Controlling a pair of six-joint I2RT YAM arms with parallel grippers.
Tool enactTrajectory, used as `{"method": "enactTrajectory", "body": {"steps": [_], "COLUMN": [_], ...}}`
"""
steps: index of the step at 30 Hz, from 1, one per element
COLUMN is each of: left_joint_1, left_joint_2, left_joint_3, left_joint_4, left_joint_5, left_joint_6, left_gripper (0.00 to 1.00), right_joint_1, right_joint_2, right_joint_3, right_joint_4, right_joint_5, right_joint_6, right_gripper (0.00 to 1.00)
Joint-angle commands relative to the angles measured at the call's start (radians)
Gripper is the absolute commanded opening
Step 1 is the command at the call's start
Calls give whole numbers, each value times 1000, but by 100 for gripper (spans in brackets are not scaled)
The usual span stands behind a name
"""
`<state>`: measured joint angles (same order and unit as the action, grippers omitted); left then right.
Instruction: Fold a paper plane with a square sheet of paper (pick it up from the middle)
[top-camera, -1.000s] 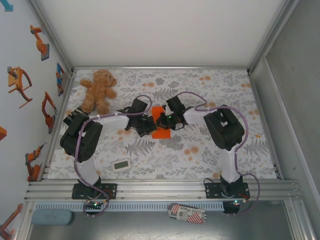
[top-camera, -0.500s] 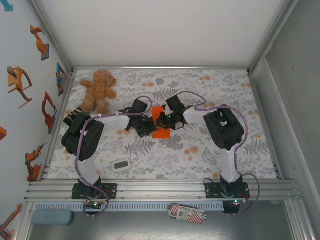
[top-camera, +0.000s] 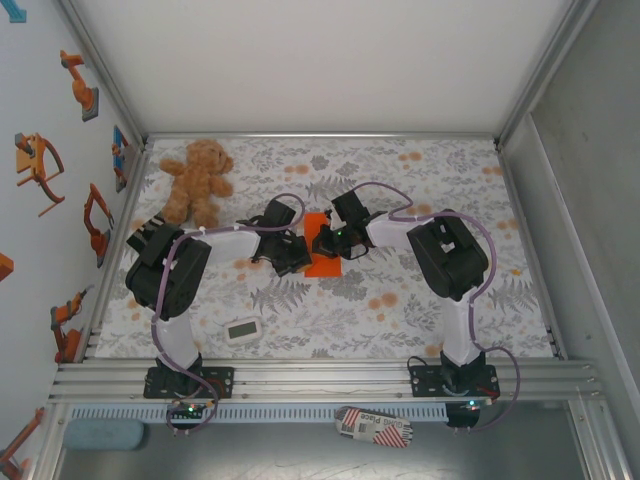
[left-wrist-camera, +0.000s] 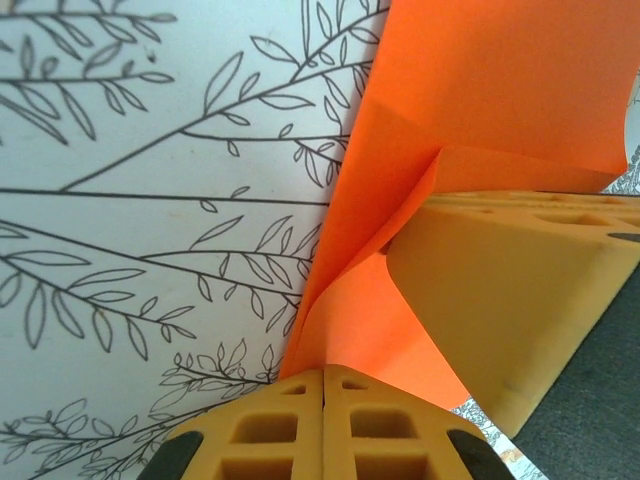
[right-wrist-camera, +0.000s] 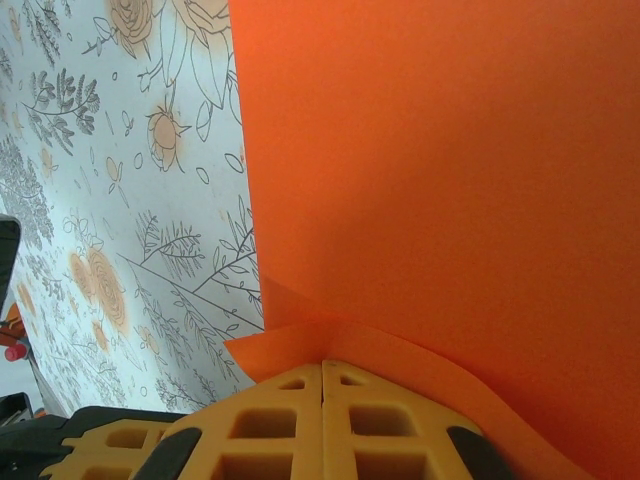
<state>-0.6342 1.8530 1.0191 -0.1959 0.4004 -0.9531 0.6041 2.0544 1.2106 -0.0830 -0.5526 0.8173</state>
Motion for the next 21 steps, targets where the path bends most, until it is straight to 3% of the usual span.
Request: {"method": "enactTrajectory", "body": {"steps": [1,11,16,21], "left_joint_1": [5,77,143,160], "left_joint_2": [-28,-76,-2,125], "left_joint_3": [4,39,153,297], "left_joint_4": [-28,-47,-53,-34], "left_joint_5": [-12,-59,-62,20], "left_joint_6": [24,77,141,174], "left_gripper": [0,15,21,24], "right_joint_1": [3,3,3,3], "right_joint_2": [52,24,8,-9], "right_joint_3": [-5,16,10,-5], "right_joint_4": [-90,-65,-55,-74], "right_joint_5": [64,39,25,7], "right_joint_6": [-17,-15,-26,-74], "right_gripper": [0,0,0,0]}}
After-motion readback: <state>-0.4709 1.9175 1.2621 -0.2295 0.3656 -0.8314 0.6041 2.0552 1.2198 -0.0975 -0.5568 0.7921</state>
